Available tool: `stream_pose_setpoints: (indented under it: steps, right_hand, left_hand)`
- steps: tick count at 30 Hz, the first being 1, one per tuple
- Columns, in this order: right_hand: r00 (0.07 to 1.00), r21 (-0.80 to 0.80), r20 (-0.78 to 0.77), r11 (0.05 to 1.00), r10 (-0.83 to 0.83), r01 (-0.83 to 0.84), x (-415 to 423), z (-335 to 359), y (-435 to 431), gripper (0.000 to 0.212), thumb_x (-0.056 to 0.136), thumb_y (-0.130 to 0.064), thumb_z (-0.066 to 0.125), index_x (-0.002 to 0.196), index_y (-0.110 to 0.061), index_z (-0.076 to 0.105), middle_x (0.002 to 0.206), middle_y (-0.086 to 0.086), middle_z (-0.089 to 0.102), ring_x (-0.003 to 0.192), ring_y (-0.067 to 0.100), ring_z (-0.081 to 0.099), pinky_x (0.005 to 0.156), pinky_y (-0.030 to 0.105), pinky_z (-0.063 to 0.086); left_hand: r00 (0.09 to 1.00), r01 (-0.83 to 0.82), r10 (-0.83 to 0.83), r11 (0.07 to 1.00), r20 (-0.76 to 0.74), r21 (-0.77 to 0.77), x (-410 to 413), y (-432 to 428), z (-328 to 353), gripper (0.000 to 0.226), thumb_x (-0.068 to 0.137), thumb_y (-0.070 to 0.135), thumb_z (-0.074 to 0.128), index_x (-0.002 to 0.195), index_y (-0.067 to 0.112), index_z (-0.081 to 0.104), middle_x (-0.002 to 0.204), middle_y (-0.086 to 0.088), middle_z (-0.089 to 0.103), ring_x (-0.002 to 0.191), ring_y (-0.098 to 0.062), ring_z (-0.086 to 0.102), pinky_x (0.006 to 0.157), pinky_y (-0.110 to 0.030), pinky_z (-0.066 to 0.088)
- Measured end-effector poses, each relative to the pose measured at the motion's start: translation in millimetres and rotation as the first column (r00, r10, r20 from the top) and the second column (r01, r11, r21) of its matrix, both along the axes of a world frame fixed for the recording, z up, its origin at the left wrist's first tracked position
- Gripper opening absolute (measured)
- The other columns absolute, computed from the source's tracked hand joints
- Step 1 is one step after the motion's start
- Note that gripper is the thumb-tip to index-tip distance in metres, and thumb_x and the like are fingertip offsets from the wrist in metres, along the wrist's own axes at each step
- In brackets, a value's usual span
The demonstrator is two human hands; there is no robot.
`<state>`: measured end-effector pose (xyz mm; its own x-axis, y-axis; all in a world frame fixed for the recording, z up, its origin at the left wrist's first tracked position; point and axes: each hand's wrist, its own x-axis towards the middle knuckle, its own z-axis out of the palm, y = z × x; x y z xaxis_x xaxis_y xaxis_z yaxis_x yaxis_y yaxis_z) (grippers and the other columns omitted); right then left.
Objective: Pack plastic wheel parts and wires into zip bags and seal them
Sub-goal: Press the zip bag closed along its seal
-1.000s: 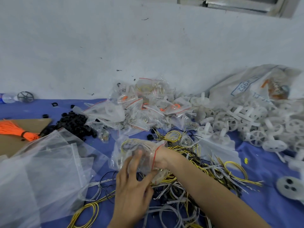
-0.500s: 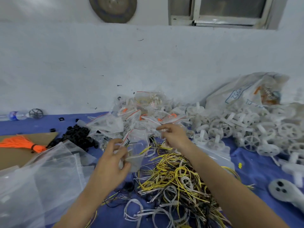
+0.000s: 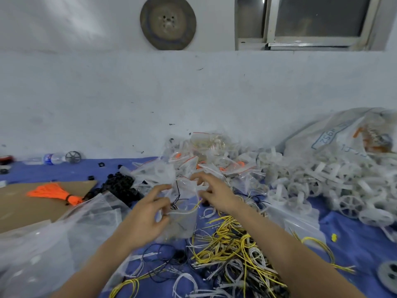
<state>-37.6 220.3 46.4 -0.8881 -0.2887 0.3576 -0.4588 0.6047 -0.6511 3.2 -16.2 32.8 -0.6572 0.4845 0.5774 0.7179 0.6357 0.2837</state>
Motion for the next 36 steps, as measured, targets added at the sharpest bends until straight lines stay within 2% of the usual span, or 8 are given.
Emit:
stream_pose_setpoints:
  steps: [4,8,12,16,19,23,33,36]
  right_hand:
    - [0.997,0.572,-0.04,0.82,0.066,-0.031,-11,7,6,0.016,0.092,-0.014,0.054,0.103,-0.016,0.065,0.114,0.006,0.051,0.094,0.026,0.056,0.069,0.033,0.039]
    - [0.979,0.447,-0.204,0.888,-0.02,0.111,-15,37,9,0.018,0.094,-0.024,0.055,0.106,-0.014,0.063,0.119,0.001,0.059,0.102,0.022,0.057,0.079,0.032,0.045]
    - [0.976,0.62,-0.218,0.775,0.022,0.121,-18,67,9,0.013,0.089,-0.033,0.061,0.088,-0.02,0.061,0.105,0.002,0.062,0.092,0.021,0.056,0.069,0.028,0.035]
    - [0.966,0.516,-0.26,0.843,-0.017,0.154,-15,78,29,0.019,0.084,-0.038,0.068,0.079,-0.02,0.062,0.114,0.004,0.063,0.077,0.006,0.048,0.071,0.031,0.042]
    - [0.978,0.468,-0.208,0.881,0.033,0.069,-9,75,35,0.017,0.081,-0.03,0.072,0.079,-0.015,0.067,0.118,0.0,0.064,0.075,-0.006,0.049,0.077,0.032,0.048]
    - [0.992,0.312,-0.121,0.947,-0.043,0.079,-4,79,46,0.011,0.078,-0.026,0.076,0.074,-0.021,0.067,0.081,-0.013,0.061,0.075,0.009,0.06,0.079,0.037,0.051]
    - [0.998,-0.047,0.06,0.998,-0.03,0.033,8,65,54,0.029,0.077,-0.001,0.074,0.09,-0.027,0.07,0.065,0.001,0.061,0.06,0.015,0.061,0.069,0.033,0.054]
    - [0.992,-0.125,0.124,0.991,-0.029,0.045,7,63,57,0.019,0.076,0.001,0.073,0.076,-0.018,0.072,0.072,0.006,0.071,0.07,0.019,0.068,0.076,0.035,0.057]
  left_hand:
    - [0.994,0.107,-0.107,0.99,0.006,-0.093,-7,-12,3,0.015,0.088,0.011,0.059,0.076,0.018,0.053,0.146,0.019,0.031,0.12,0.005,0.045,0.088,-0.006,0.033]
    - [0.994,-0.01,0.0,0.996,-0.109,-0.094,-25,-26,46,0.012,0.09,0.005,0.059,0.078,0.002,0.057,0.143,-0.005,0.044,0.088,-0.025,0.063,0.075,-0.032,0.046]
    - [0.99,-0.053,0.021,0.972,-0.139,-0.228,-39,-28,70,0.015,0.095,0.01,0.053,0.092,-0.002,0.06,0.138,-0.012,0.049,0.107,-0.025,0.056,0.081,-0.029,0.039]
    - [0.995,-0.062,0.056,0.996,-0.085,-0.07,-39,-34,70,0.011,0.094,0.004,0.053,0.085,0.001,0.058,0.079,-0.005,0.064,0.063,-0.001,0.054,0.064,-0.027,0.038]
    - [0.998,-0.049,0.048,0.997,-0.029,-0.056,-34,-28,66,0.015,0.094,0.006,0.053,0.079,0.004,0.055,0.061,0.009,0.053,0.063,0.005,0.056,0.056,-0.014,0.034]
    - [1.0,-0.006,0.006,1.0,0.0,0.025,-30,-22,67,0.012,0.092,0.011,0.059,0.08,0.012,0.059,0.071,0.003,0.062,0.068,-0.006,0.061,0.064,-0.025,0.049]
    - [0.999,-0.035,0.03,0.992,0.035,0.124,-31,-11,61,0.021,0.089,0.002,0.061,0.084,0.023,0.06,0.078,0.001,0.065,0.072,-0.005,0.063,0.066,-0.015,0.049]
    - [0.995,-0.029,0.011,0.986,0.103,0.167,-30,-13,62,0.035,0.089,0.002,0.061,0.089,0.036,0.051,0.078,0.003,0.061,0.068,-0.005,0.063,0.066,-0.018,0.051]
